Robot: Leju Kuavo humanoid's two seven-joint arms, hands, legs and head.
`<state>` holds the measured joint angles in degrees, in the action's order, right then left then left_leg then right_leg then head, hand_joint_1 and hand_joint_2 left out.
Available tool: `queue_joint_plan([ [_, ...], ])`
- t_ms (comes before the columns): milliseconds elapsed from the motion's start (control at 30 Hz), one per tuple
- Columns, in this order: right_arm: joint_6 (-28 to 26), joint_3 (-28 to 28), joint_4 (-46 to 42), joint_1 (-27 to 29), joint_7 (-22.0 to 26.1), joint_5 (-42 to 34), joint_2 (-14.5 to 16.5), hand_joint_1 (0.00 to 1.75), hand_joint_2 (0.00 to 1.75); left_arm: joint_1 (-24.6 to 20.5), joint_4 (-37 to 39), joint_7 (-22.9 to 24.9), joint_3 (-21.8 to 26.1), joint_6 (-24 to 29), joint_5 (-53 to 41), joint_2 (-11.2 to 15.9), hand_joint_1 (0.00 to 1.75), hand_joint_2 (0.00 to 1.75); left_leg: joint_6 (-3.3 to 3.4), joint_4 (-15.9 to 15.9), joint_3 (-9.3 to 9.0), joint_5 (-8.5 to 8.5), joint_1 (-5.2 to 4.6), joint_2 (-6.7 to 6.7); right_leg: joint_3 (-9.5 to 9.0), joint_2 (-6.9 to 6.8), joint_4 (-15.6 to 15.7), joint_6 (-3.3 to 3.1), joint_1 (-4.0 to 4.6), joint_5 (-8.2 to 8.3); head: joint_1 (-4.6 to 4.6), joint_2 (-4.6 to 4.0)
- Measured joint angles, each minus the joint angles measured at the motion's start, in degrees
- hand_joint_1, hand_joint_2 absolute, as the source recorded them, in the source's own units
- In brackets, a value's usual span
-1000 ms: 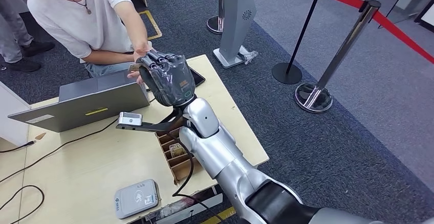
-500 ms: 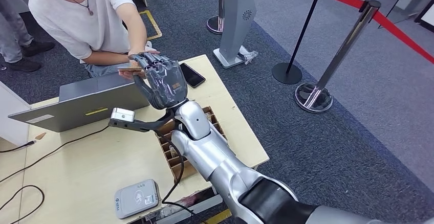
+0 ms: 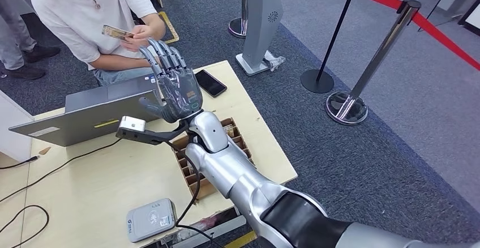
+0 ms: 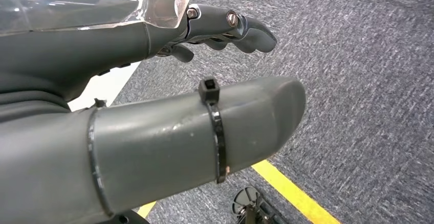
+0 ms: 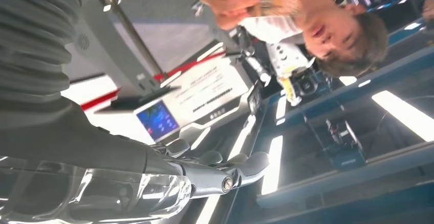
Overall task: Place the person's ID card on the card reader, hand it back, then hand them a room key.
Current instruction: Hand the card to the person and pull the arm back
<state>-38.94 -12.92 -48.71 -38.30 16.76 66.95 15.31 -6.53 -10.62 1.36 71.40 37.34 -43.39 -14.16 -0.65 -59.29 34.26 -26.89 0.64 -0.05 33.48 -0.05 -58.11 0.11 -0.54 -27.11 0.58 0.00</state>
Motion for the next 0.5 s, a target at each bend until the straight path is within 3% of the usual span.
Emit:
queue_joint_plan([
  [167,3.0,-3.6,1.4,-0.5,0.7,-4.5,-0.4,0.0,0.0,0.0,0.0,0.1,0.1,0.0,0.6,0.0,0.0,0.0,0.0,0.0,0.0,0.0,0.0,0.0,0.0,0.0,0.0,0.0,0.0,0.0,-0.01,0.0],
  [267,8.1,-6.6,0.5,-0.4,-0.2,-6.5,-1.2,0.0,0.0,0.0,0.0,-0.1,0.3,0.0,0.9,0.0,0.0,0.0,0.0,0.0,0.0,0.0,0.0,0.0,0.02,0.0,0.0,0.0,0.0,0.0,-0.01,0.0],
  [500,20.5,-14.4,-7.7,1.1,-3.9,-11.9,-6.9,0.0,0.0,0.0,0.0,-0.9,1.4,0.0,1.9,0.0,0.0,0.0,0.0,0.0,0.01,0.0,-0.02,-0.02,0.01,-0.02,0.0,0.0,0.0,0.0,-0.01,0.0],
])
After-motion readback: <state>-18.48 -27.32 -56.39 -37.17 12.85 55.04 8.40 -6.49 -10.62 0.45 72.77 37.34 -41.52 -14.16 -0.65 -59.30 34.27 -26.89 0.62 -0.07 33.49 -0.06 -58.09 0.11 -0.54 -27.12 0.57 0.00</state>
